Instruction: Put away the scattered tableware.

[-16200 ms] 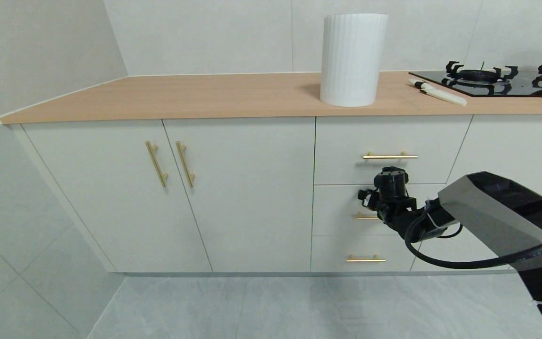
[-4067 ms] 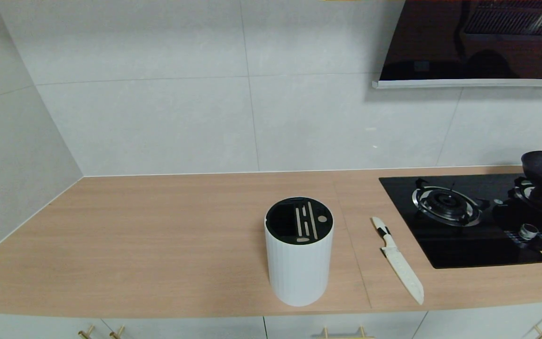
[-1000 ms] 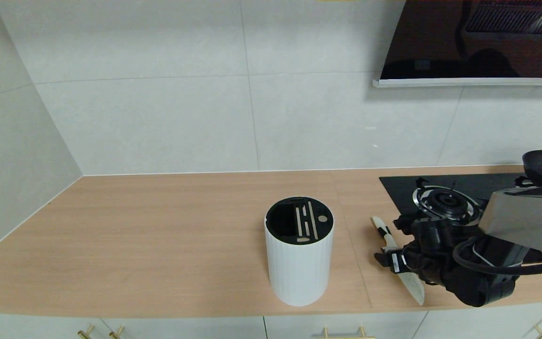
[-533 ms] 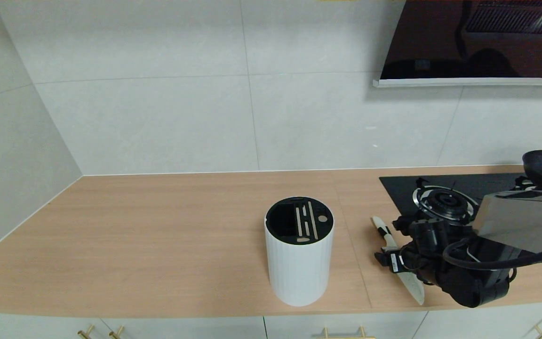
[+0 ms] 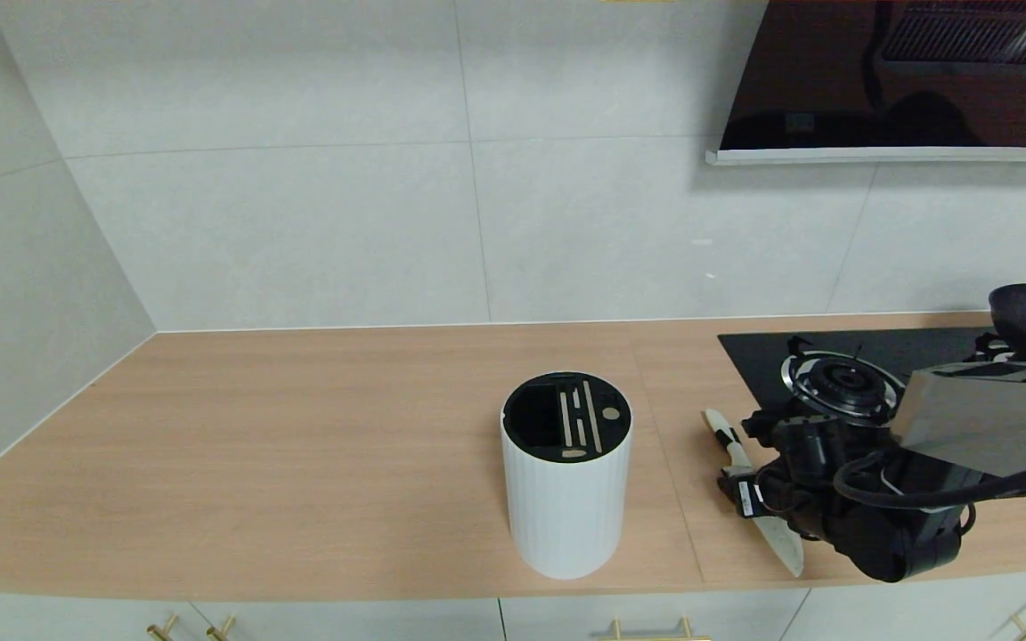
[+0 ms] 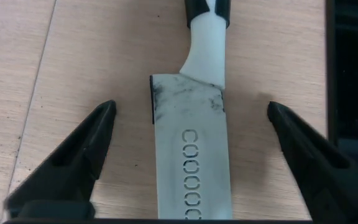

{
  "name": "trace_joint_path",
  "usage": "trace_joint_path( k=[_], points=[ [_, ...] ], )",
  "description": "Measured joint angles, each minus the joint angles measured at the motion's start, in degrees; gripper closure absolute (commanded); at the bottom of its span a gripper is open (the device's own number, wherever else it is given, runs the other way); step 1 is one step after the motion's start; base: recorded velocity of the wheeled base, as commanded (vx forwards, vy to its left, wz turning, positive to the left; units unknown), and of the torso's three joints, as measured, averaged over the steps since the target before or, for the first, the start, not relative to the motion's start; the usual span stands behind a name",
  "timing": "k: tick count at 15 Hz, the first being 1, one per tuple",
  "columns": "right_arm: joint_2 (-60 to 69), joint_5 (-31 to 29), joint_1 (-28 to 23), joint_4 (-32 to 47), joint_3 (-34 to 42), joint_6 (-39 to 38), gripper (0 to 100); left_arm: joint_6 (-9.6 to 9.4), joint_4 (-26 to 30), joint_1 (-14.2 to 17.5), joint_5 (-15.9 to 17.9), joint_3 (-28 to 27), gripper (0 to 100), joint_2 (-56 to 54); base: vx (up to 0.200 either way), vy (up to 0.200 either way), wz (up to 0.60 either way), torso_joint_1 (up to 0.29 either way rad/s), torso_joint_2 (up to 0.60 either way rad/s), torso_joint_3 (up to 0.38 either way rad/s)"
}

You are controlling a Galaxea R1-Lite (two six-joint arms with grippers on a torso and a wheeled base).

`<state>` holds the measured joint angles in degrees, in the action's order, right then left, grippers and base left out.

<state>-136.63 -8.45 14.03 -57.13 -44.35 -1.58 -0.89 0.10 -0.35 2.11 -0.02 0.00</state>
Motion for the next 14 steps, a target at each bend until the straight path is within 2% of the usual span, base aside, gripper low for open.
trace_joint_path(
  k=[9,14],
  points=[
    [0.2,0.0,0.0,0.0,0.0,-0.3,100,0.0,0.0,0.0,0.0,0.0,0,0.0,0.0,0.0,0.0,0.0,0.0,0.0],
    [6.1,0.0,0.6,0.1,2.0,-0.4,100,0.0,0.0,0.0,0.0,0.0,0,0.0,0.0,0.0,0.0,0.0,0.0,0.0]
  ],
)
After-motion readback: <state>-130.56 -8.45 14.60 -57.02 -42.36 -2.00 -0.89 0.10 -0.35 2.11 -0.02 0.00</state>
